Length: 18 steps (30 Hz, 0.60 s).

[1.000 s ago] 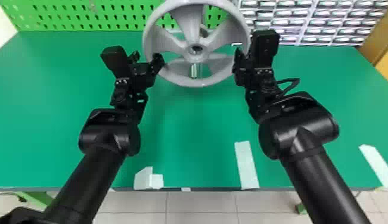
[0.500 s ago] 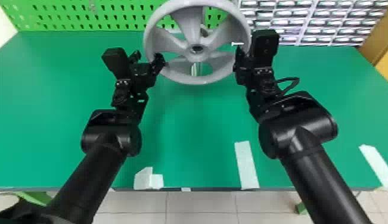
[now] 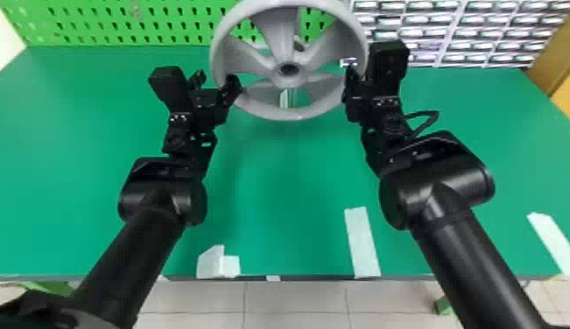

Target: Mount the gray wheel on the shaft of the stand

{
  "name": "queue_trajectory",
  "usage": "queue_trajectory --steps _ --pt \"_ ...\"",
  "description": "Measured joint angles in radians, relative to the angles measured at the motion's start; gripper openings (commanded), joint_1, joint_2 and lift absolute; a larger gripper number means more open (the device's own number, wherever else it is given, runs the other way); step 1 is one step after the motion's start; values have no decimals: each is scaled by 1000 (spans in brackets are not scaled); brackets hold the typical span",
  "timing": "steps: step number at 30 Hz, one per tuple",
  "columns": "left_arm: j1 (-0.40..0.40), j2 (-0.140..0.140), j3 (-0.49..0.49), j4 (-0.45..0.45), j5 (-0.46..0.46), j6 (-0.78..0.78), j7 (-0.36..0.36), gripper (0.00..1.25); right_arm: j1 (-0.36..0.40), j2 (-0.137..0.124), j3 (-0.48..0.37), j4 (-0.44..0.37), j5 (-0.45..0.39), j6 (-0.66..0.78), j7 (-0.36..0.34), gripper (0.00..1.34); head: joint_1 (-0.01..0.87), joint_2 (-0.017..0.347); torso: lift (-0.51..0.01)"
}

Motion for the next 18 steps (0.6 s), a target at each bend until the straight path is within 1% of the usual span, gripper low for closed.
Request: queue_trajectory --steps 8,18 --pt "-7 0 4 12 0 3 0 675 -8 0 0 9 0 2 1 121 865 52 -101" --pt "-8 0 2 10 10 44 0 675 -10 2 -4 -1 -17 48 1 123 865 52 -101"
